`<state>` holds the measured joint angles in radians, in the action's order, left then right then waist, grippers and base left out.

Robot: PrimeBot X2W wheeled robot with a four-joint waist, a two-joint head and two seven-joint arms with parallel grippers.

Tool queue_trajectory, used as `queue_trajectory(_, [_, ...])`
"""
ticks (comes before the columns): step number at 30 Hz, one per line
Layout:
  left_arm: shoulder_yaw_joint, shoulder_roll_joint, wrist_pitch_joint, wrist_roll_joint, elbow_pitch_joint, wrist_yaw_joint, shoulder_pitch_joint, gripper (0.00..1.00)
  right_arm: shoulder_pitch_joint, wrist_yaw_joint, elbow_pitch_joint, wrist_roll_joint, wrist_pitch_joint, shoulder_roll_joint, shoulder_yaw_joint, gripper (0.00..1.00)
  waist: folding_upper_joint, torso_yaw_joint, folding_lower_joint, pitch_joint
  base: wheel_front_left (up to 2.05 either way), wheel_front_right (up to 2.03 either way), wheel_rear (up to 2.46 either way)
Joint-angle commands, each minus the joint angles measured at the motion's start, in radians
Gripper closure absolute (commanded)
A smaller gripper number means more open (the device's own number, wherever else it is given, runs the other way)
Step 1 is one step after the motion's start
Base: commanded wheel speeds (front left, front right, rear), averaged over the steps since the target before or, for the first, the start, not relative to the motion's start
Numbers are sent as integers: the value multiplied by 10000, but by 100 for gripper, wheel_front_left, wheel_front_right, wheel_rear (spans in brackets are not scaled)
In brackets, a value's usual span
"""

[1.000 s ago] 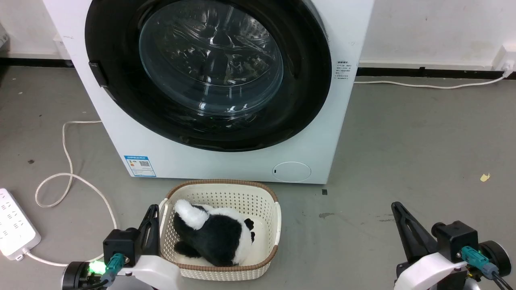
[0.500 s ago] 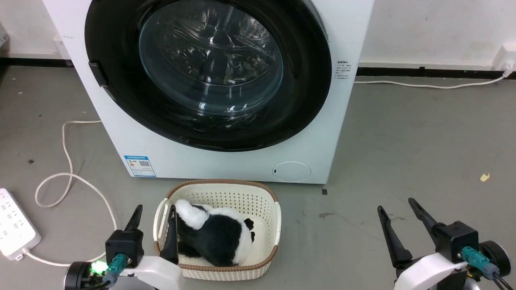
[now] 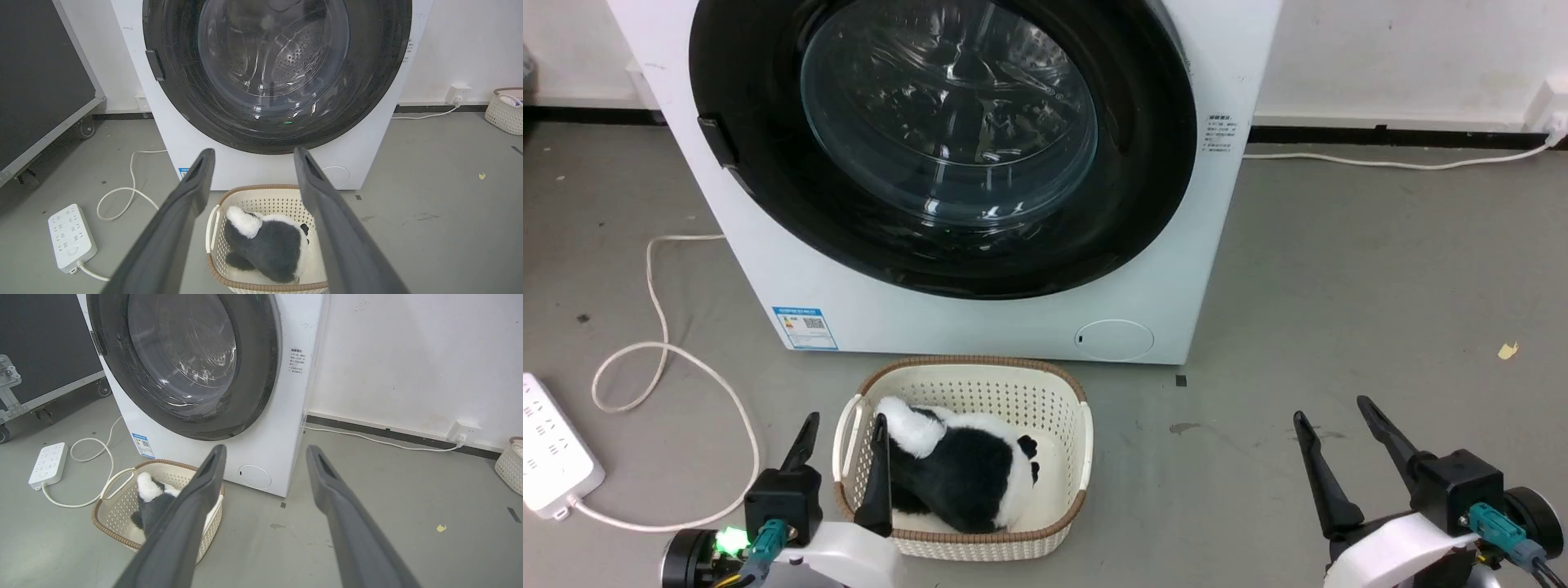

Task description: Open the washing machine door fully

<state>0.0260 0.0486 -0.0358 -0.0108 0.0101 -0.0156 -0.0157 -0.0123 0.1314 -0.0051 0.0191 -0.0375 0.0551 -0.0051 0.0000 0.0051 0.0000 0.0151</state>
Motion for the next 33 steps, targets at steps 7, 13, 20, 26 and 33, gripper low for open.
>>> queue_trajectory(7, [194, 7, -220, -4, 30, -104, 224, 0, 241, -2, -128, 97, -215, 62, -19, 0, 0, 144, 0, 271, 0, 0, 0])
queue_trajectory(13, [345, 7, -345, -14, -16, -164, 404, 0, 604, -2, -218, 313, -275, 345, 39, 0, 0, 293, 0, 581, 0, 0, 0])
queue_trajectory(20, [551, 7, -492, -59, -137, -279, 638, 0, 1222, -2, -363, 661, -190, 728, 23, 0, 0, 519, 0, 930, 0, 0, 0])
queue_trajectory(26, [725, 7, -617, -102, -163, -386, 765, 0, 1859, -3, -469, 1097, -51, 922, -45, 25, 0, 676, 0, 1170, 0, 0, 0])
queue_trajectory(33, [891, 8, -764, -148, -168, -493, 937, 0, 2660, -3, -435, 1782, 120, 991, -231, 100, 0, 866, 0, 1423, 0, 0, 0])
